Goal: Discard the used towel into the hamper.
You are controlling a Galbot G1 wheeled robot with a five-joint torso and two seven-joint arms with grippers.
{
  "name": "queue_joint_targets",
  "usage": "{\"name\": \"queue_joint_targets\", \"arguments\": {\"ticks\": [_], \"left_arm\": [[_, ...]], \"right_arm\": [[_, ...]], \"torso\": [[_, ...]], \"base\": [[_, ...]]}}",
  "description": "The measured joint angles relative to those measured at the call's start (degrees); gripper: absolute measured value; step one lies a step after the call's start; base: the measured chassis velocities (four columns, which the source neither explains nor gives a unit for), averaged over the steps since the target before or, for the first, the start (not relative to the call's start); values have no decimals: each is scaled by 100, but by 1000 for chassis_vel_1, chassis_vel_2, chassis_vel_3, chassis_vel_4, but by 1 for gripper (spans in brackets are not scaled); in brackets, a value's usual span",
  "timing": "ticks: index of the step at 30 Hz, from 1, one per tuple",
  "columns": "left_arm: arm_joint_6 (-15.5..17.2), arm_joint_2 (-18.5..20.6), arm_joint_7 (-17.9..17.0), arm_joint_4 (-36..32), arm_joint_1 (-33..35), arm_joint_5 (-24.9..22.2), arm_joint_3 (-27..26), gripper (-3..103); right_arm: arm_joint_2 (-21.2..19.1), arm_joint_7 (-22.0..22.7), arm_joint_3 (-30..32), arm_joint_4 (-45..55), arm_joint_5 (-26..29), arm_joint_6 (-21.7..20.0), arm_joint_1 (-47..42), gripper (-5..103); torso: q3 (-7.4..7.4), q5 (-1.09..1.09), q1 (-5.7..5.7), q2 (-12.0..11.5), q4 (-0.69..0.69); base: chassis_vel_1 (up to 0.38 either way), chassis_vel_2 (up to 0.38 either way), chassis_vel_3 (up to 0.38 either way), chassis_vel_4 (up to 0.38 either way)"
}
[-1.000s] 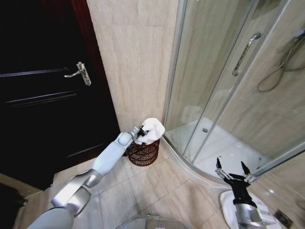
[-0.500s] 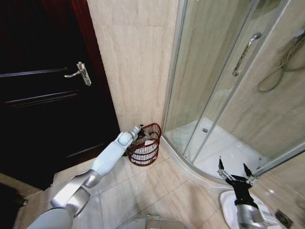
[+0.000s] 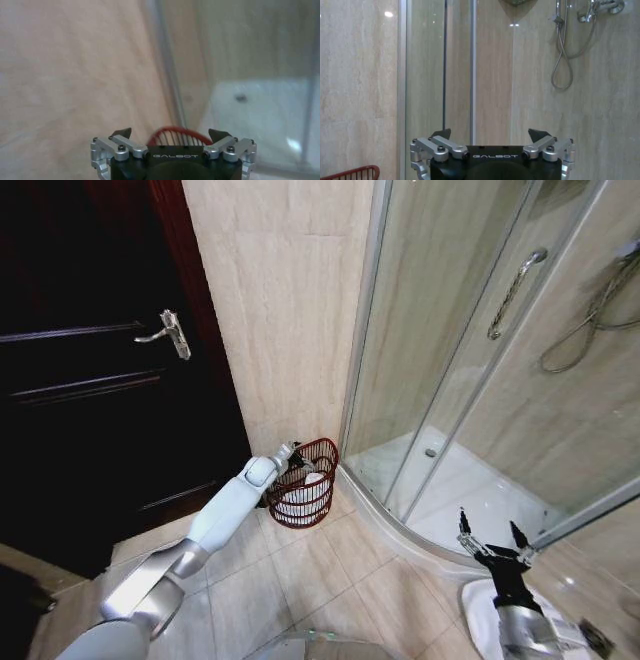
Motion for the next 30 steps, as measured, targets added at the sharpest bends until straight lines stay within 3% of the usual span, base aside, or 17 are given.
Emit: {"name": "queue_joint_targets", "arguments": {"ticks": [1, 4, 10, 13, 20, 23, 30], "left_arm": [[0, 0, 0, 0, 0, 0, 0, 100], [-32, -19, -570, -993, 919, -303, -574, 100], [-168, -183, -1072, -2066, 1994, -389, -1383, 100], [-353, -401, -1469, -2898, 2867, -287, -2114, 100], [-942, -767, -1572, -3680, 4137, -44, -3194, 100], [-1183, -865, -1548, -3760, 4460, -47, -3521, 100], [-1413, -1012, -1524, -3908, 4857, -212, -3932, 100]], "right_arm": [[0, 0, 0, 0, 0, 0, 0, 100], [-37, 49, -30, 20, 24, -82, 45, 100], [-101, 62, -74, 71, 27, -132, 72, 100], [-132, 54, -101, 102, 27, -137, 74, 100], [-150, 291, -219, 205, 3, -154, 53, 100], [-147, 399, -307, 339, 19, -259, 51, 100], [-104, 417, -468, 564, -69, -346, 44, 100]], "torso": [[0, 0, 0, 0, 0], [0, 0, 0, 1, 1], [0, 0, -1, 1, 2], [0, 0, -1, 1, 1], [0, 1, -1, 1, 2], [0, 0, -1, 2, 3], [0, 0, -1, 2, 1]], "base": [[0, 0, 0, 0], [0, 0, 0, 0], [0, 0, 0, 0], [0, 0, 0, 0], [0, 0, 0, 0], [0, 0, 0, 0], [0, 0, 0, 0]]}}
